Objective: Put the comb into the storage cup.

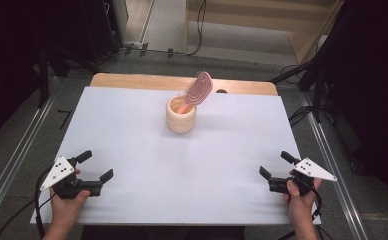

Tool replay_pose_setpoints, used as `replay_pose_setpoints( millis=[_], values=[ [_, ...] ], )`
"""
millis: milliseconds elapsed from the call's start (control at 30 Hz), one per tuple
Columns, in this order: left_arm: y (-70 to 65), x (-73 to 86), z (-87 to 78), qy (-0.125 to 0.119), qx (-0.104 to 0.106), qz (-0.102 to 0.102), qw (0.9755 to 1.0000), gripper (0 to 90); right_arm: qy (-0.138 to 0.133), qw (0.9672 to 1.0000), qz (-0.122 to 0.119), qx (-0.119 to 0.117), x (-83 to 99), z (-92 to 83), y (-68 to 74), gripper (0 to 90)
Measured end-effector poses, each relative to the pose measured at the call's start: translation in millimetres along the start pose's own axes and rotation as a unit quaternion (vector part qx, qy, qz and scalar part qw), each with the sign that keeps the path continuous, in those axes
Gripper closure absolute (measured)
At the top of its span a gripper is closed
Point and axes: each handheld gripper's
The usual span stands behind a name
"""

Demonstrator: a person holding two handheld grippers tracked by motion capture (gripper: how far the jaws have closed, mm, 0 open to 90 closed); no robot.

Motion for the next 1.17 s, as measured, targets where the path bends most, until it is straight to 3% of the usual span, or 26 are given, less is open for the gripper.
replay_pose_setpoints(
  millis=[733,1167],
  values=[
    [-0.1,0.0,0.1,0.001,-0.001,0.001,1.0,0.2,0.006,0.9998,0.008,0.014,23.4,-25.3,-15.5,0.0],
    [-0.5,0.0,0.5,0.001,-0.002,0.001,1.0,0.2,0.004,0.9999,0.009,0.0,28.3,-22.0,-19.0,0.0]
  ],
)
Point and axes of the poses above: each handheld gripper's, and its own axes: z roughly forward along the jaws, x roughly out of its underside, y roughly to its left, and after that the axes turned 10 degrees about y, right-handed
